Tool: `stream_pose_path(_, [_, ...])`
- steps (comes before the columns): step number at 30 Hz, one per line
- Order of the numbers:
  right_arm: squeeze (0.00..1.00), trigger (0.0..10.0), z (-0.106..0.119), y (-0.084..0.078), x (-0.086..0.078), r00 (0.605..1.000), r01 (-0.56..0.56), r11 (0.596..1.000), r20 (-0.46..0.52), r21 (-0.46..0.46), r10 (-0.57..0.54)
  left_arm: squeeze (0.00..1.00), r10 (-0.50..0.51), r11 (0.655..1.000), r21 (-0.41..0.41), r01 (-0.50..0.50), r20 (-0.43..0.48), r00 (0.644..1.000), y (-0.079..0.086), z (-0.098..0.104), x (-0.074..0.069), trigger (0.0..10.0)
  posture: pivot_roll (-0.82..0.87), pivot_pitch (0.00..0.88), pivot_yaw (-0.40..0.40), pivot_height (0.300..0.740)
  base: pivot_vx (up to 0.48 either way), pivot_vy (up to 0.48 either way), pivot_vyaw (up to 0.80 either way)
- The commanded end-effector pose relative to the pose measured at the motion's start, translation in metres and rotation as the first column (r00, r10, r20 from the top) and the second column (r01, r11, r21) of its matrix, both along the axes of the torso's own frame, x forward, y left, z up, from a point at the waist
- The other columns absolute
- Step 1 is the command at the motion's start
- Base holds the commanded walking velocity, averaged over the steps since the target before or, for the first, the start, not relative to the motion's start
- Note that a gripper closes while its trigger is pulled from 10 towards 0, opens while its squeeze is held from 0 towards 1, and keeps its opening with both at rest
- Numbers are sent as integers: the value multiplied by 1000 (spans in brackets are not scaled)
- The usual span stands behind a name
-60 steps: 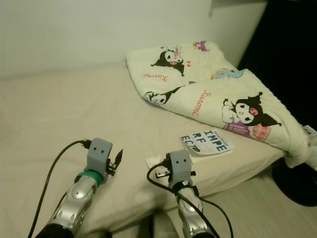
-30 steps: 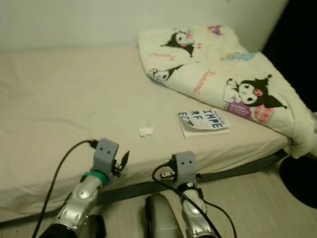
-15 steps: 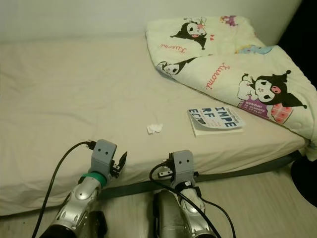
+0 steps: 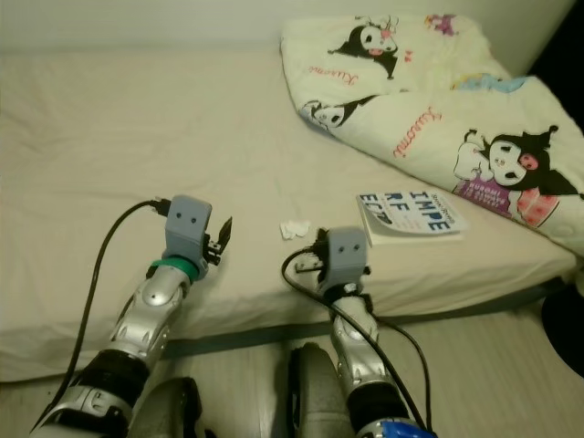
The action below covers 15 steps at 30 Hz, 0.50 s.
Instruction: Clean up the room
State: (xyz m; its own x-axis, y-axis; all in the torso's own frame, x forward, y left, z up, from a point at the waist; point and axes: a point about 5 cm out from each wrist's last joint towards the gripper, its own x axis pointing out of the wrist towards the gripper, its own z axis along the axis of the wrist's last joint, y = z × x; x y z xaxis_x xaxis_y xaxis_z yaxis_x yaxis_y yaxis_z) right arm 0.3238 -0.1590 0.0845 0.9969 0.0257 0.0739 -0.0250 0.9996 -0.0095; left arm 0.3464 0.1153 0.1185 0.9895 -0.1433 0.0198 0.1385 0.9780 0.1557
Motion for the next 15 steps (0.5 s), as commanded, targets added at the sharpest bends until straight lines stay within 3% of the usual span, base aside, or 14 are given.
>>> stream_pose_path(1, [278,10000,-12,-9,-2,997,41,999,-71,12,-40,0,62,998,5,-62,-44,997,25,-10,-8,10000,-45,284,97,630,0,0,0])
stream_pose_path(2, [278,10000,-12,-9,-2,997,41,999,-71,12,-40,0,62,998,5,-62,-44,997,25,-10,-8,10000,-45,284,97,630,0,0,0])
stream_pose_path(3, [1000,10000,-11,-17,2,995,48,998,-87,28,-45,0,132,991,41,-130,-54,990,57,-15,-23,10000,-15,303,99,630,0,0,0])
stream_pose_path(5, [1000,10000,-11,-18,4,995,48,998,-92,37,-44,0,152,987,55,-149,-57,987,67,-16,-29,10000,-15,303,99,630,0,0,0])
stream_pose_path(7, [1000,10000,-7,-19,9,995,28,999,-99,42,-24,0,195,979,79,-190,-65,979,86,-19,-47,10000,51,338,93,630,0,0,0])
stream_pose_path(8, [1000,10000,-7,-19,9,995,28,999,-99,42,-24,0,195,979,79,-190,-65,979,86,-19,-47,10000,51,338,93,630,0,0,0])
stream_pose_path(11, [1000,10000,7,-13,25,995,-27,999,-94,46,31,0,253,964,110,-243,-77,965,108,-19,-88,10000,113,377,68,630,0,0,0])
stream_pose_path(13, [1000,10000,9,-12,28,995,-33,998,-92,46,37,0,259,962,115,-249,-79,963,111,-19,-94,10000,113,377,68,630,0,0,0])
stream_pose_path(14, [0,10000,19,-7,37,994,-62,996,-82,61,67,0,263,960,124,-252,-88,961,112,-17,-116,10000,173,410,39,630,0,0,0])
stream_pose_path(15, [0,10000,22,-5,39,994,-71,995,-78,67,76,0,264,960,126,-252,-91,960,111,-15,-123,10000,173,410,39,630,0,0,0])
